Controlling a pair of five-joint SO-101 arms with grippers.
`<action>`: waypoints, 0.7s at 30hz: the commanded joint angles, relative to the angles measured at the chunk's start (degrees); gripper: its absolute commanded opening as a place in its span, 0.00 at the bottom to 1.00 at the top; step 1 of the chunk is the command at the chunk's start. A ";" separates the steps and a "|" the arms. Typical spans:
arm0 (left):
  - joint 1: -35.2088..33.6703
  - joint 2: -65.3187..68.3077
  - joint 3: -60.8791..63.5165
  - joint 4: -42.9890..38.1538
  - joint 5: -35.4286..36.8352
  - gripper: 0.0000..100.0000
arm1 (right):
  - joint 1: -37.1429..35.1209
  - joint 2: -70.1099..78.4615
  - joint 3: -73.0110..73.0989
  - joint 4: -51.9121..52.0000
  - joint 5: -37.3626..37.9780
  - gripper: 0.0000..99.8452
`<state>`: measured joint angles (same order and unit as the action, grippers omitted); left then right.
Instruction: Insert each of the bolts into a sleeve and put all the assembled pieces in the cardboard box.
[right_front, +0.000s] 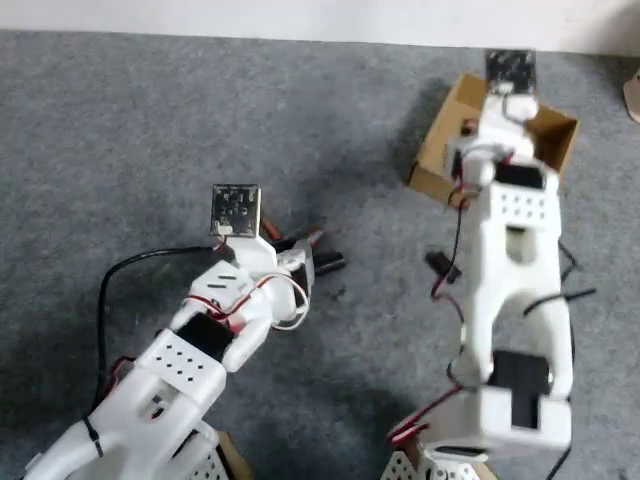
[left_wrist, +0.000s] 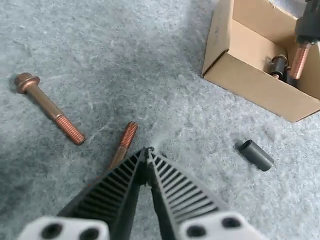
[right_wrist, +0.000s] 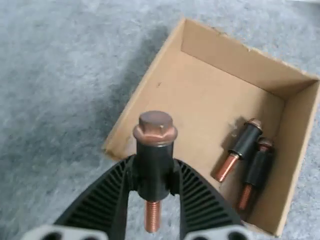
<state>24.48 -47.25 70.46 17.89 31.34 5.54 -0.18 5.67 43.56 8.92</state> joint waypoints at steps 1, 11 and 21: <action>-0.40 -0.31 -1.27 0.00 0.35 0.01 | 2.42 4.79 -14.81 3.38 -2.46 0.00; -0.13 -0.31 -1.10 0.00 0.35 0.01 | 6.46 19.38 -28.35 6.37 -5.01 0.00; -0.40 -0.31 -1.10 0.00 0.35 0.01 | 7.34 32.04 -37.93 6.20 -6.24 0.00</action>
<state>24.66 -47.25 70.46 17.89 31.43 12.13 31.38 -26.07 49.98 3.30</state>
